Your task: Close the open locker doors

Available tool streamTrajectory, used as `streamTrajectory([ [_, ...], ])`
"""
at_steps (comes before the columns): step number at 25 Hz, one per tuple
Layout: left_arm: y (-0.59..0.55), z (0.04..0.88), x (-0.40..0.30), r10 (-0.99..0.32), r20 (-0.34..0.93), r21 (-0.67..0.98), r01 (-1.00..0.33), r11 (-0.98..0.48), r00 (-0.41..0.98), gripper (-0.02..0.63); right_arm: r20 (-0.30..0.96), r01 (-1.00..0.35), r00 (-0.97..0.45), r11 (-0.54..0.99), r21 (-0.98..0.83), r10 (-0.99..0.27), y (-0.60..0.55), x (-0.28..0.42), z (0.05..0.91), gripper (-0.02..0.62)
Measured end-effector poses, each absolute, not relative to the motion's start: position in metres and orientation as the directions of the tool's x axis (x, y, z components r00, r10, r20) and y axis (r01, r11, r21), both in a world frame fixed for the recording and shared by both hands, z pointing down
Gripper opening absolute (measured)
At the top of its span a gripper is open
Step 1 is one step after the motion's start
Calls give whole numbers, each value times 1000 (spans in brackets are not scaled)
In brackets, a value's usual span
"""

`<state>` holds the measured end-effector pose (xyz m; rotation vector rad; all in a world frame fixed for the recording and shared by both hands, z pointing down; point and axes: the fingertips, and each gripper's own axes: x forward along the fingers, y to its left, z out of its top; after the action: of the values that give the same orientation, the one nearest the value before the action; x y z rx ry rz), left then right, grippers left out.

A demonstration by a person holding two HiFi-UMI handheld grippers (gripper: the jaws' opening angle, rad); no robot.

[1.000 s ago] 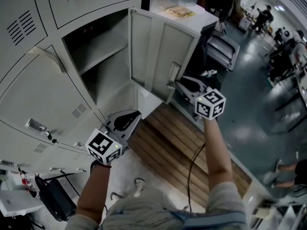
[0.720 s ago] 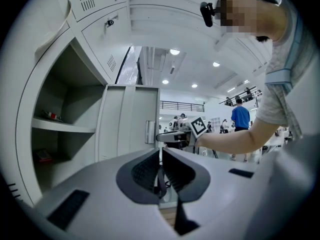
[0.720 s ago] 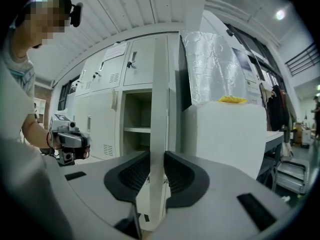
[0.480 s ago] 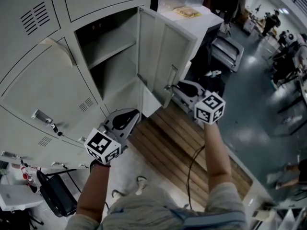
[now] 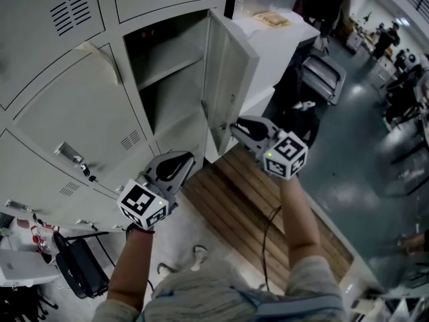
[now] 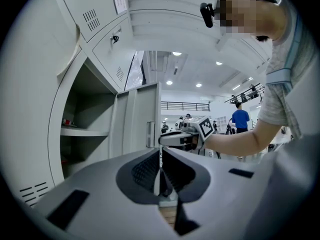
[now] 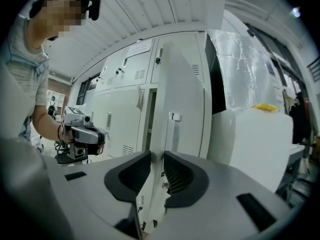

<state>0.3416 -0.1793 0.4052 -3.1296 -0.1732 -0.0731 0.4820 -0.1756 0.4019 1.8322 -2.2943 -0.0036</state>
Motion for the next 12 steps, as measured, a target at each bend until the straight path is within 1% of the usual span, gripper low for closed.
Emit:
streamTrajectory([
  [4, -188, 405, 328, 85, 42, -8, 86, -996, 995, 5, 156, -965, -189, 213, 156, -970, -192, 458, 402, 89],
  [12, -207, 405, 301, 29, 36, -11, 30, -999, 999, 5, 129, -969, -194, 210, 129, -973, -219, 426, 402, 86],
])
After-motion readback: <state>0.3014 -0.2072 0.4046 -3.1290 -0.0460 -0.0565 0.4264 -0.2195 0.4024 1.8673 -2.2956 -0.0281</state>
